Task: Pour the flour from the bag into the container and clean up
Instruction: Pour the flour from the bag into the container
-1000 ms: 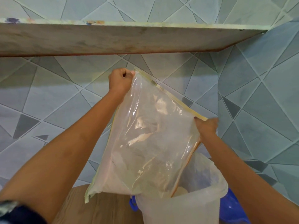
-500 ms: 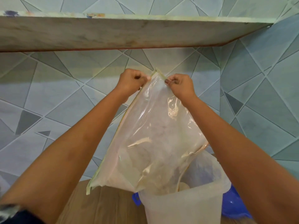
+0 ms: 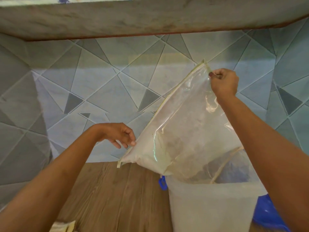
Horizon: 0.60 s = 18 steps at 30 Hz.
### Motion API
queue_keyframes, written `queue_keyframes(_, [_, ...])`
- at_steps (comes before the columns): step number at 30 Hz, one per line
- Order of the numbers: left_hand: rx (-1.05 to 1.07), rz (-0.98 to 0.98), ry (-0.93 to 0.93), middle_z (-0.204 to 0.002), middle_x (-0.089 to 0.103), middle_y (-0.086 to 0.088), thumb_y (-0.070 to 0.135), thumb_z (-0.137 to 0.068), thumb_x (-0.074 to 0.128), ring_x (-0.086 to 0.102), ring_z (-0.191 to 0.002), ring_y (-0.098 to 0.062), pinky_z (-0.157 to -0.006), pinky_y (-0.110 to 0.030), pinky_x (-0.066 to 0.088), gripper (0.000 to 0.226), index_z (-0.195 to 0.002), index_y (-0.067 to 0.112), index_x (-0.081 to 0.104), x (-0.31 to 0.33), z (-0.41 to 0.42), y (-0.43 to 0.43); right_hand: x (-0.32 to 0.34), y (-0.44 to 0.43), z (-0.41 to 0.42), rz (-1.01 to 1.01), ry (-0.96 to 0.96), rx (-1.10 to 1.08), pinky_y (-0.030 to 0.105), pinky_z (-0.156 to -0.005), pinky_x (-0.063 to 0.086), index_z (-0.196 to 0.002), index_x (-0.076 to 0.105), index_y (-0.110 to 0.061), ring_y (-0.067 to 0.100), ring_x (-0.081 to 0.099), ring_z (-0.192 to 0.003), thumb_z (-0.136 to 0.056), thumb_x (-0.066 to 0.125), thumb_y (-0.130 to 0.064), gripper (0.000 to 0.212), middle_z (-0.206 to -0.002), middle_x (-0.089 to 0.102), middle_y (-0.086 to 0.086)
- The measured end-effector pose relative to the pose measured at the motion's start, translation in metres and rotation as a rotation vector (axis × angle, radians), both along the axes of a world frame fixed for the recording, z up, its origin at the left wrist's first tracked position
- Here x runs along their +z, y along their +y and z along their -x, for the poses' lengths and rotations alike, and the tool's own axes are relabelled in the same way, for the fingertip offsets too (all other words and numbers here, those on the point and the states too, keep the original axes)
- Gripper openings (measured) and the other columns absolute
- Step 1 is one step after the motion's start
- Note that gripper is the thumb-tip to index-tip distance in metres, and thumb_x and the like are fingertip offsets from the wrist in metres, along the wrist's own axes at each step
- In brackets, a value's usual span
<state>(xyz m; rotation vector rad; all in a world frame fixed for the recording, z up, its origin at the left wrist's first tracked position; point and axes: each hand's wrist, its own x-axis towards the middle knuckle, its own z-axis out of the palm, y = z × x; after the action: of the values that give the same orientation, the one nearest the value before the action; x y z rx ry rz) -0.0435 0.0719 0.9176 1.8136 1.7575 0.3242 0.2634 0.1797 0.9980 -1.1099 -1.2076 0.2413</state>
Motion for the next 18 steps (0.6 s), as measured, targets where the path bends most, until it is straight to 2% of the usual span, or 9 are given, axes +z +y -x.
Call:
queue_keyframes(1, [0.013,0.053,0.013,-0.087,0.069,0.011,0.044,-0.050,0.081,0.065,-0.088,-0.010,-0.080,-0.026,0.056,0.047,-0.090,0.024,0.068,-0.006,0.005,-0.004,0.000,-0.001,0.001,0.002,0.001,0.006,0.033,-0.084,0.050,-0.099,0.071,-0.013,0.020,0.060,-0.084,-0.088,0.061,-0.023,0.018,-0.100,0.071,0.009])
queue_keyframes(4, [0.057,0.122,-0.012,-0.096,0.067,0.002,0.015,-0.076,0.075,0.063,-0.093,-0.017,-0.091,-0.037,0.055,0.022,-0.095,0.020,0.064,-0.022,0.014,-0.014,0.000,-0.002,0.001,0.008,0.008,0.025,0.035,-0.087,0.050,-0.101,0.070,-0.013,0.020,0.059,-0.085,-0.088,0.061,-0.024,0.019,-0.103,0.070,0.009])
queue_keyframes(8, [0.133,0.095,-0.089,-0.094,0.066,-0.004,0.000,-0.079,0.070,0.064,-0.087,-0.019,-0.080,-0.029,0.058,0.022,-0.090,0.015,0.061,-0.037,0.018,-0.022,-0.002,-0.001,-0.004,0.005,0.000,0.058,0.025,-0.080,0.044,-0.104,0.069,-0.012,0.016,0.055,-0.083,-0.089,0.060,-0.023,0.021,-0.106,0.070,0.009])
queue_keyframes(11, [0.223,-0.006,-0.109,-0.092,0.067,-0.010,-0.002,-0.078,0.070,0.065,-0.084,-0.020,-0.071,-0.021,0.058,0.019,-0.086,0.013,0.063,-0.051,0.016,-0.026,-0.005,-0.003,-0.007,0.002,-0.001,0.080,0.025,-0.081,0.043,-0.105,0.068,-0.010,0.019,0.058,-0.085,-0.089,0.059,-0.023,0.022,-0.107,0.069,0.010])
queue_keyframes(14, [0.237,-0.159,-0.010,-0.084,0.064,-0.007,-0.003,-0.082,0.065,0.061,-0.073,-0.014,-0.064,-0.017,0.052,0.016,-0.086,0.012,0.063,-0.059,0.014,-0.030,-0.007,-0.005,-0.011,0.019,0.014,0.083,0.026,-0.083,0.044,-0.105,0.068,-0.011,0.016,0.055,-0.083,-0.090,0.058,-0.023,0.022,-0.106,0.069,0.009])
queue_keyframes(18, [0.312,-0.374,0.035,-0.078,0.060,-0.002,0.000,-0.083,0.061,0.055,-0.074,-0.014,-0.073,-0.025,0.049,0.011,-0.082,0.011,0.065,-0.043,0.006,-0.036,-0.006,-0.010,-0.022,0.047,0.061,0.062,0.026,-0.080,0.043,-0.102,0.069,-0.013,0.019,0.057,-0.084,-0.089,0.058,-0.022,0.019,-0.105,0.070,0.008])
